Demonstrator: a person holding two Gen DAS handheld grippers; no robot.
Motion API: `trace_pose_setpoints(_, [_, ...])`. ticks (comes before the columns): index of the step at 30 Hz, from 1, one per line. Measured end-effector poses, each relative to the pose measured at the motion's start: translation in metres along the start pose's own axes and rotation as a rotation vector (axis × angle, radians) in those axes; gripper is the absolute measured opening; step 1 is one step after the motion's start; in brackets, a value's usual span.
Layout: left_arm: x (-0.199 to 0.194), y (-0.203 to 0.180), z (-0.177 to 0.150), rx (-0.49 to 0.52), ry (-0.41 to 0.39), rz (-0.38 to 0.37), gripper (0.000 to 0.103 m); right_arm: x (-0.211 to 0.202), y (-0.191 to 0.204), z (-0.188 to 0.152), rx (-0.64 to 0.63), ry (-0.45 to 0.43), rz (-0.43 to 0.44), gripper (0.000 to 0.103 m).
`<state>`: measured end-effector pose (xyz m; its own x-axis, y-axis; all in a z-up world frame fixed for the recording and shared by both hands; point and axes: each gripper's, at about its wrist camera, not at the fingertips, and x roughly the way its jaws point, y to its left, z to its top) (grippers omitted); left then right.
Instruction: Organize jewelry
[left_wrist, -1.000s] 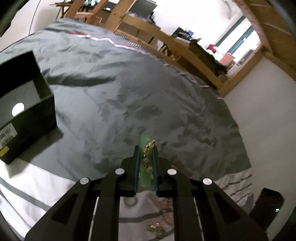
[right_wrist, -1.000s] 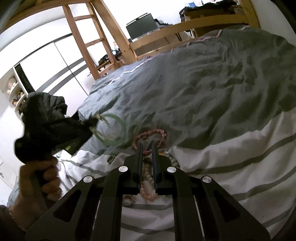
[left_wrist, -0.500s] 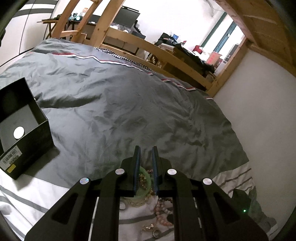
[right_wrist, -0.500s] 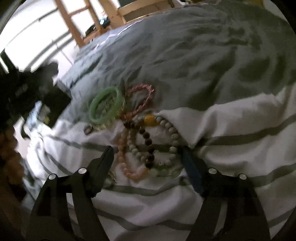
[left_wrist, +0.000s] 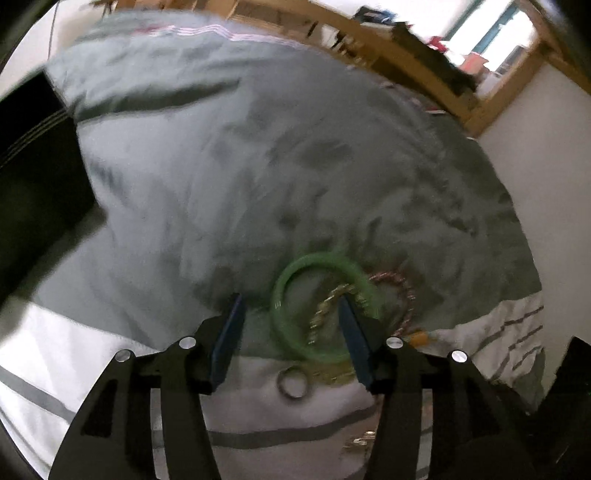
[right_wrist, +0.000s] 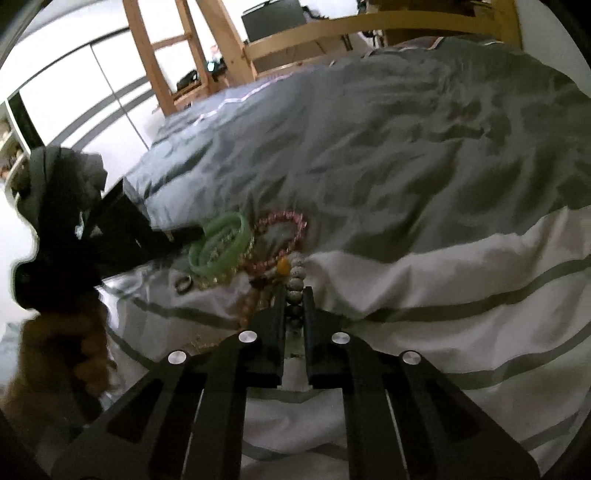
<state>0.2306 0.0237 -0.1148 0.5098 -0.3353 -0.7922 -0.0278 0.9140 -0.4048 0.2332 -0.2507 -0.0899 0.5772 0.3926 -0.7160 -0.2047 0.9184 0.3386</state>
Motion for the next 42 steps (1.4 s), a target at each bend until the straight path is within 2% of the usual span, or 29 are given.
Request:
trace_pose_setpoints(2, [0.006, 0.009, -0.002, -0.031, 0.026, -0.012, 0.051, -0.003, 0.001, 0.002, 0.007, -0.017, 0.005, 0.009])
trace_pose_setpoints(3, [0.006, 0.009, -0.002, -0.028, 0.029, -0.007, 0.047, -0.003, 0.002, 0.002, 0.008, -0.019, 0.009, 0.009])
trace_pose_setpoints(4, [0.006, 0.007, -0.003, -0.016, 0.030, 0.018, 0.033, -0.004, 0.002, 0.002, 0.011, -0.023, 0.012, 0.009])
trace_pose_setpoints(5, [0.005, 0.005, -0.003, 0.006, 0.031, 0.049, 0.027, -0.003, 0.003, 0.003, 0.011, -0.025, 0.013, 0.009])
trace_pose_setpoints(6, [0.005, 0.004, -0.004, 0.018, 0.031, 0.053, 0.015, -0.003, 0.003, 0.004, 0.012, -0.026, 0.015, 0.009])
trace_pose_setpoints(9, [0.004, 0.000, -0.005, 0.048, 0.030, 0.081, 0.009, -0.009, 0.000, 0.004, 0.017, -0.042, 0.016, 0.009])
trace_pose_setpoints(14, [-0.016, 0.000, 0.001, 0.040, -0.058, 0.093, 0.006, -0.022, -0.002, 0.005, 0.031, -0.108, 0.036, 0.009])
trace_pose_setpoints(18, [-0.038, -0.003, 0.007, 0.030, -0.121, 0.046, 0.007, -0.037, 0.002, 0.009, 0.021, -0.176, 0.063, 0.009])
trace_pose_setpoints(30, [-0.081, -0.035, 0.014, 0.080, -0.213, -0.045, 0.008, -0.072, 0.019, 0.022, -0.002, -0.246, 0.081, 0.009])
trace_pose_setpoints(36, [-0.120, -0.041, 0.019, 0.133, -0.277, 0.008, 0.008, -0.089, 0.034, 0.029, -0.034, -0.247, 0.064, 0.009])
trace_pose_setpoints(42, [-0.161, -0.023, 0.031, 0.116, -0.344, 0.023, 0.006, -0.090, 0.059, 0.038, -0.072, -0.235, 0.064, 0.009])
